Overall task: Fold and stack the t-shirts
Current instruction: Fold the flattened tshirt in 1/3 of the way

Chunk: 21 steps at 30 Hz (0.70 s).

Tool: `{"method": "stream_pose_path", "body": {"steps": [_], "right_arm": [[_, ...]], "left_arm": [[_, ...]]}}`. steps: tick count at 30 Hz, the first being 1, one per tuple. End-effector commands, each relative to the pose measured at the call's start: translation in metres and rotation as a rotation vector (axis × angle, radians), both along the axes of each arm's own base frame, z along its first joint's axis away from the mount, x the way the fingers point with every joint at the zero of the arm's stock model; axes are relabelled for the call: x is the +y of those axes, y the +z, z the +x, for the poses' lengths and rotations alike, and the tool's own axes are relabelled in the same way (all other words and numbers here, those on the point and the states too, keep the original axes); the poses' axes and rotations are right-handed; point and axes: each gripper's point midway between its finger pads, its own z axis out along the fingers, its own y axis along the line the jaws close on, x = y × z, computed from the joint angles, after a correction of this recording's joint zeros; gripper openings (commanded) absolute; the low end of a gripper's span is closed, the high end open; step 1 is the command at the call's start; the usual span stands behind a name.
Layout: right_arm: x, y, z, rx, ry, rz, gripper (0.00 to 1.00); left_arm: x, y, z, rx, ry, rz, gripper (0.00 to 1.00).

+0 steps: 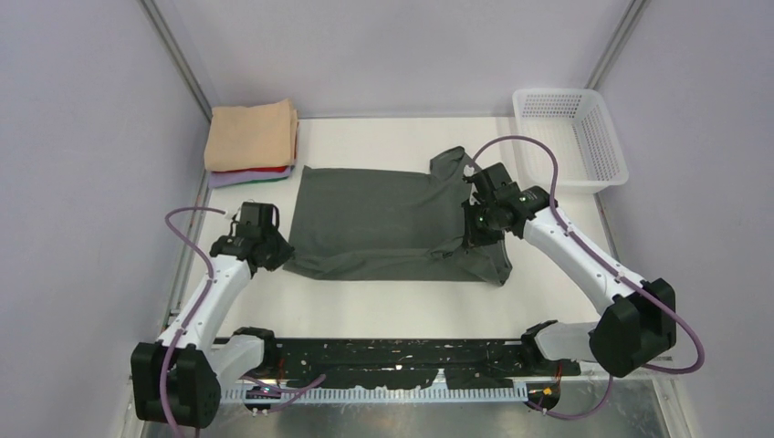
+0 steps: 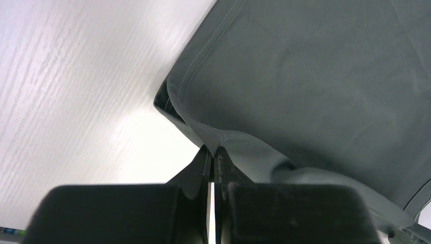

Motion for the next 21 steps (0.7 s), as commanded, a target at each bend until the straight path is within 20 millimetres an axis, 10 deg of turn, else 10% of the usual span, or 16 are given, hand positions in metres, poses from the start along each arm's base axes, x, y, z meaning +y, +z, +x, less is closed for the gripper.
{"method": "stream_pose_path", "body": {"steps": [1,21], "right_arm": [[-0.001,0.016,0.031,-0.08,-0.014,-0.005,0.05],[-0.019,-0.02,0.118,-0.171,0.094,-0.233,0.09]], "left_arm": [[0.004,0.018,0.029,-0.057,-0.004,0.019,0.0],[0.006,0.009,0.1,-0.049,-0.017,0.03,0.04]]}}
